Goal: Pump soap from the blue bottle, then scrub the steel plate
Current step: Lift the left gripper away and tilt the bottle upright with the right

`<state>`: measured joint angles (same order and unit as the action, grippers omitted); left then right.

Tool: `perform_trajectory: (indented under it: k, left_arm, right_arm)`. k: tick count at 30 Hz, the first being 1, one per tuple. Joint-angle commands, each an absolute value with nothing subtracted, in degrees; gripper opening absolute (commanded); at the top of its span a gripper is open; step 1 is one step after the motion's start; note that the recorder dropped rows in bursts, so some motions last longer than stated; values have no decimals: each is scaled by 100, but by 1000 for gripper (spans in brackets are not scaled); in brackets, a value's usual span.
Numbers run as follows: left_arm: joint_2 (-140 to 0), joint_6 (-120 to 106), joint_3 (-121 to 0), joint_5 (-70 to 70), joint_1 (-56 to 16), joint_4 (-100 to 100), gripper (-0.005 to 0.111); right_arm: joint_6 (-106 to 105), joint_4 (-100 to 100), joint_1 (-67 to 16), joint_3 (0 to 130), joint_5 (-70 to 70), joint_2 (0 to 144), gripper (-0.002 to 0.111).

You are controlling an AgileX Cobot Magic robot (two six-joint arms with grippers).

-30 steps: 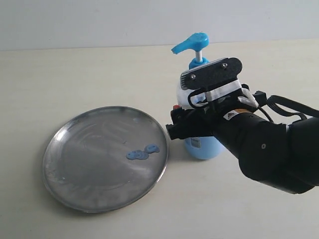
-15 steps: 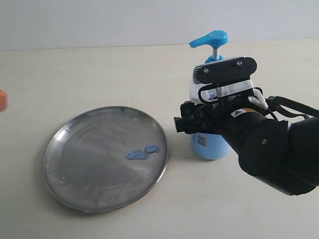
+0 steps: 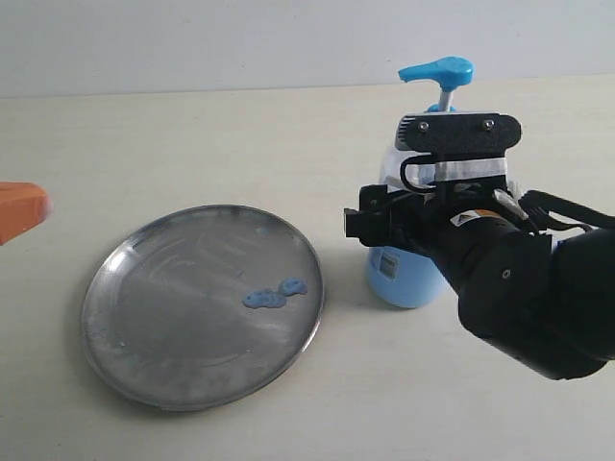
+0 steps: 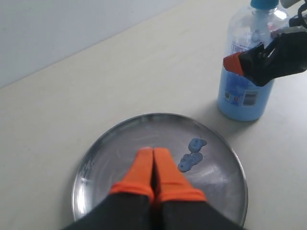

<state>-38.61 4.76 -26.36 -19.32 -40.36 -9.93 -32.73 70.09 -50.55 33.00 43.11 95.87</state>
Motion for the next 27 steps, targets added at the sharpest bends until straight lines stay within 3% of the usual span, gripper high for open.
perform_trajectory:
  k: [1, 7, 10, 13, 21, 23, 27]
  left_arm:
    - [-3785, 514, -2605, -1758, -4051, -942, 0]
    - [-3597, 514, -2605, -1758, -4051, -954, 0]
    - [-3476, 514, -2487, -1621, -4051, -966, 0]
    - [-3307, 514, -2347, -1434, -4051, -966, 0]
    - [-2794, 473, -2200, -1346, -4051, -1010, 0]
    - [-2681, 473, -2091, -1240, -4051, -1033, 0]
    - [-2461, 473, -1928, -1074, -4051, -1043, 0]
  right_arm:
    - [-2988, 7063, -5068, 3298, 4758, 9627, 0]
    - [-2978, 7044, -5068, 3298, 4723, 9764, 1]
    - [-3097, 6955, -5068, 3298, 4667, 9803, 9]
    - [-3200, 6835, -5068, 3298, 4632, 9803, 26]
    - [-3212, 6815, -5068, 3298, 4643, 9803, 88]
    - [-3212, 6815, -5068, 3298, 4704, 9803, 97]
    - [-3212, 6815, -5068, 3298, 4716, 9803, 102]
